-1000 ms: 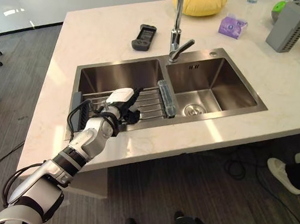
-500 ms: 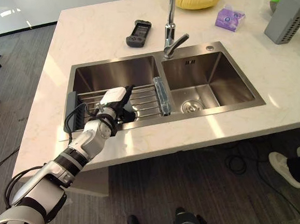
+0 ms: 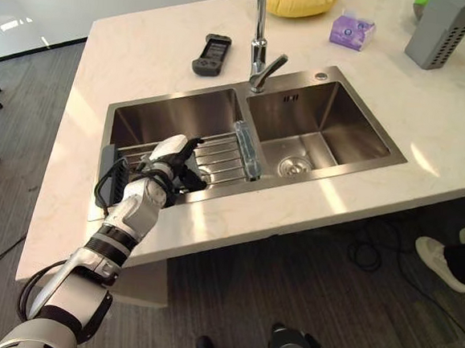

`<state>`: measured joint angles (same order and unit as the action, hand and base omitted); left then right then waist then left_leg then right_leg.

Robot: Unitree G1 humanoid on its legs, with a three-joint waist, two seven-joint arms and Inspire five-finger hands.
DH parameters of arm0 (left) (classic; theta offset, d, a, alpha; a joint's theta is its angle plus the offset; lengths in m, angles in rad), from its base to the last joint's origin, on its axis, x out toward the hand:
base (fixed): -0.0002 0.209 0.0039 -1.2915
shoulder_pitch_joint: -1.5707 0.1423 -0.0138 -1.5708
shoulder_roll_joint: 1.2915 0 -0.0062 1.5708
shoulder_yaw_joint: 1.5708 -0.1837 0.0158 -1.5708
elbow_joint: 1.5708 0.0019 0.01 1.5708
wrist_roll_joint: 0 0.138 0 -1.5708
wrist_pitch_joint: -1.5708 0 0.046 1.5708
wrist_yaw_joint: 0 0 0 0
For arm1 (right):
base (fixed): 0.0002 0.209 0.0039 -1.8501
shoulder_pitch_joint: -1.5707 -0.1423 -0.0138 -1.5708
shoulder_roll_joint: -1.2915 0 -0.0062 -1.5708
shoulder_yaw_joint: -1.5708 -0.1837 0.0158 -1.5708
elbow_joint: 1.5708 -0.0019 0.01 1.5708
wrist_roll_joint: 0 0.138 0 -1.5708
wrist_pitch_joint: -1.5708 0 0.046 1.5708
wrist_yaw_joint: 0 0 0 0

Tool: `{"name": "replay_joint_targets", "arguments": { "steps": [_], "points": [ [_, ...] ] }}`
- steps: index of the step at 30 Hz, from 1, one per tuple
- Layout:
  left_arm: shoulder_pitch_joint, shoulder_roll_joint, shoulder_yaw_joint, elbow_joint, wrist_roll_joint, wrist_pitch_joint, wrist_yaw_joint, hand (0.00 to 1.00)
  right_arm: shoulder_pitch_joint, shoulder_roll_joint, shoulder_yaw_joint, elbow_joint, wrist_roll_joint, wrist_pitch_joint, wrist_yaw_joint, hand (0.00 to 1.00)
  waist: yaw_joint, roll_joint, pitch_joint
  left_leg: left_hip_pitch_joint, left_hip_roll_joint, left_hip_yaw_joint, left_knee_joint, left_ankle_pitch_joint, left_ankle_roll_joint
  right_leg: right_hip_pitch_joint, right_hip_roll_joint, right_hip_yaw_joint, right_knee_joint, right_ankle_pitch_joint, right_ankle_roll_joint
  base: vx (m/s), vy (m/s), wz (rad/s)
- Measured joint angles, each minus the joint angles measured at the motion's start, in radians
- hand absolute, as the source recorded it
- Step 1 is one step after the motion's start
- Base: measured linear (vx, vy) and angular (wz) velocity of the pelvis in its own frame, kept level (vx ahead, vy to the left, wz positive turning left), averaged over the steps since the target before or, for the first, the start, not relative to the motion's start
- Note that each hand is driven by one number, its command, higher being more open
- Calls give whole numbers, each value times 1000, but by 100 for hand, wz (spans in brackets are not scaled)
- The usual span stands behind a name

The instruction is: Walk over to the sink, pick up the cup, carry it to the dishwasher, place the cup inside the dishwasher, then close the dishwasher door

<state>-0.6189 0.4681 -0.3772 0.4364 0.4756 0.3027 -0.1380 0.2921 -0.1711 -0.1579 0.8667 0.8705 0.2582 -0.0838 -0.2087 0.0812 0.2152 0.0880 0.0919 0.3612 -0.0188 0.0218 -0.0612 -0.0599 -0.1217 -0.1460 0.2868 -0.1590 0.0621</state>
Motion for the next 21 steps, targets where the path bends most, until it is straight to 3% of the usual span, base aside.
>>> {"name": "replay_joint_targets", "arguments": {
  "steps": [5,7,14,21],
  "points": [
    [13,-1,-7,11,42,-51,27,0,10,1,9,10,0,-22,6,100,0,1,-13,0,0,-8,-7,1,1,4,-3,-25,-3,-1,0,15,-13,5],
    [10,25,-67,2,90,-112,70,0,13,2,12,15,-2,-34,19,100,-1,4,-16,0,-1,-16,-14,2,2,11,-3,-35,-14,-1,0,56,-9,11],
    [9,117,-212,-43,111,-211,219,0,14,6,12,54,-7,-78,51,100,-22,5,-17,-4,-3,-52,-22,2,2,39,-2,-75,-42,-1,0,52,-10,14],
    [54,198,-263,-157,-134,-284,387,0,14,6,2,118,-13,-112,96,100,-26,5,-16,-10,-9,-100,-22,2,2,79,1,-121,-72,1,2,24,-14,20]
  ]
}}
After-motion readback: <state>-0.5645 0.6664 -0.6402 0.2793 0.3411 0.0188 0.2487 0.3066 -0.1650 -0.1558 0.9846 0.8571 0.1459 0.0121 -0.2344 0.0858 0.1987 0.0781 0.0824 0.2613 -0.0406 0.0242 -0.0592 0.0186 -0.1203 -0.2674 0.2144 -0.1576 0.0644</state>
